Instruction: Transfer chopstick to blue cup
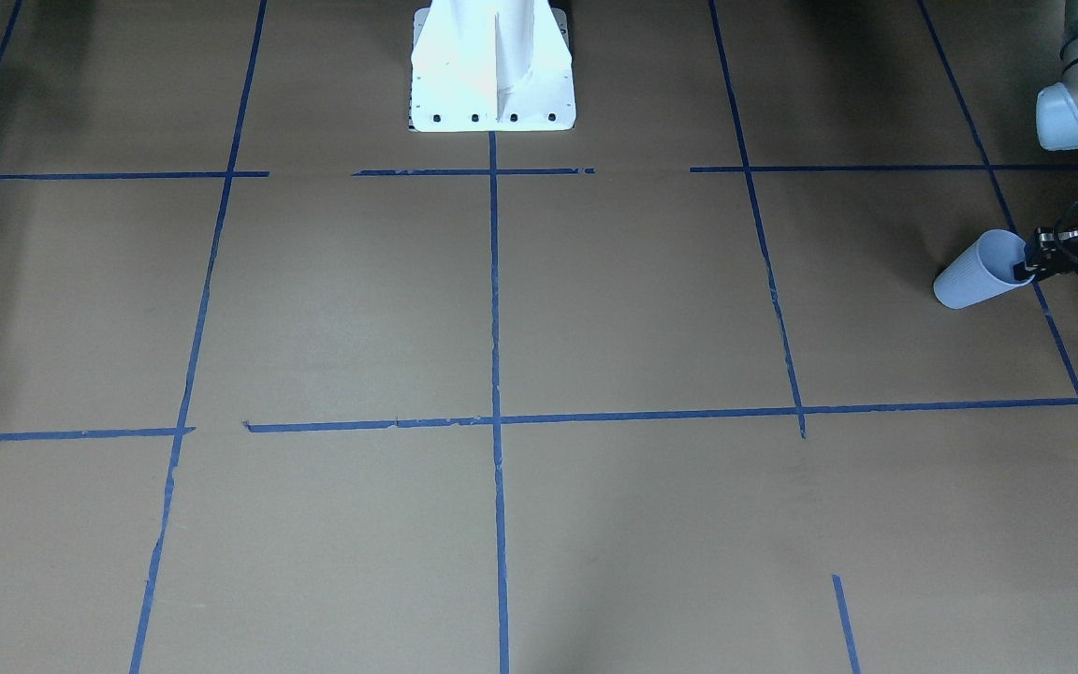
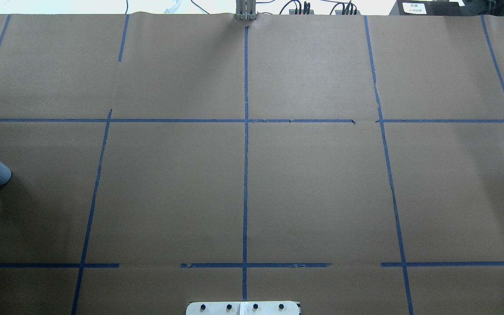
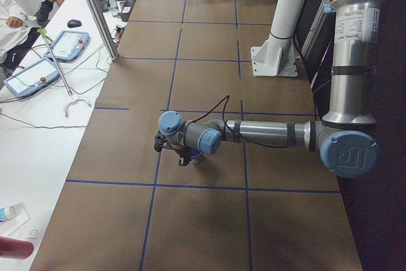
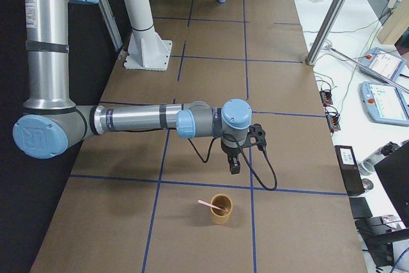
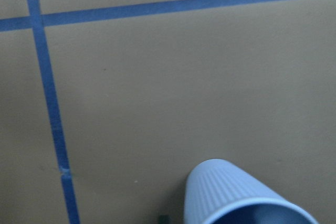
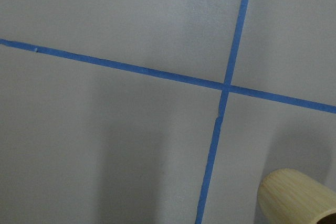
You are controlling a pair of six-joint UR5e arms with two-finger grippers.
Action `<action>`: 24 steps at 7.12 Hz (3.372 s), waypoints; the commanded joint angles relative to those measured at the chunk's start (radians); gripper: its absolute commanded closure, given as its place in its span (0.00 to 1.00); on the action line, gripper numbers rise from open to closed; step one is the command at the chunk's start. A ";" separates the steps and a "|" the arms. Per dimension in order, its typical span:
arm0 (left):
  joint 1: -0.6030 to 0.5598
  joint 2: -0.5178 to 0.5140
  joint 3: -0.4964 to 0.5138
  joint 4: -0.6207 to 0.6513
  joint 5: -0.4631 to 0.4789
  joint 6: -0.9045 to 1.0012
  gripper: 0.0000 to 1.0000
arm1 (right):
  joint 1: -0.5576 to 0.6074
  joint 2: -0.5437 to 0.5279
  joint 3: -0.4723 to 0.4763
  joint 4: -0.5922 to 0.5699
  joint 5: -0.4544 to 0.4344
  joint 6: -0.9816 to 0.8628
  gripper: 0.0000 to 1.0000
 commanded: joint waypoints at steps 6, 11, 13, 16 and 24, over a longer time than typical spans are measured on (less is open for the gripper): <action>0.513 -0.621 -0.182 0.141 0.287 -1.174 1.00 | -0.014 0.003 0.000 0.001 0.011 -0.001 0.00; 0.647 -0.769 -0.045 0.139 0.473 -1.174 0.98 | -0.015 0.003 0.008 0.003 0.010 0.000 0.00; 0.682 -0.774 -0.027 0.136 0.524 -1.174 0.97 | -0.015 0.006 0.017 0.001 0.036 0.000 0.00; 0.696 -0.774 -0.028 0.133 0.524 -1.173 0.44 | -0.020 0.006 0.017 0.001 0.040 0.003 0.00; 0.635 -0.737 -0.182 0.112 0.524 -1.179 0.00 | 0.109 -0.104 -0.092 0.001 -0.109 -0.227 0.03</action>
